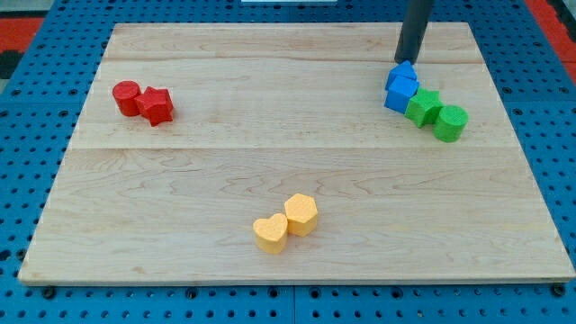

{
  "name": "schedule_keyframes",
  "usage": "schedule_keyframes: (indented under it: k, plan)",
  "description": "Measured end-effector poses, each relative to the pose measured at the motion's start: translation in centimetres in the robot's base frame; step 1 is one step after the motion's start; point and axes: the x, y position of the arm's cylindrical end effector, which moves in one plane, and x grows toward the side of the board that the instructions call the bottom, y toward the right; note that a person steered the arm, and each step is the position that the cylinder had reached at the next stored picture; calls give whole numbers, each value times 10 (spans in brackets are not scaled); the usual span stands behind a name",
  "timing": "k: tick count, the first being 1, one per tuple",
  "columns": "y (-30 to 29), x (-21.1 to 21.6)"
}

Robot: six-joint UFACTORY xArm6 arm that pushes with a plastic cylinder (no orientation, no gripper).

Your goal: Move the arm towards the left side of the green circle

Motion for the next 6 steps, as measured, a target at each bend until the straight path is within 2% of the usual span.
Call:
schedule_keyframes:
  k: [1, 2, 6]
  plan:
    - [-57, -25]
    - [-104, -1]
    - [-9, 226]
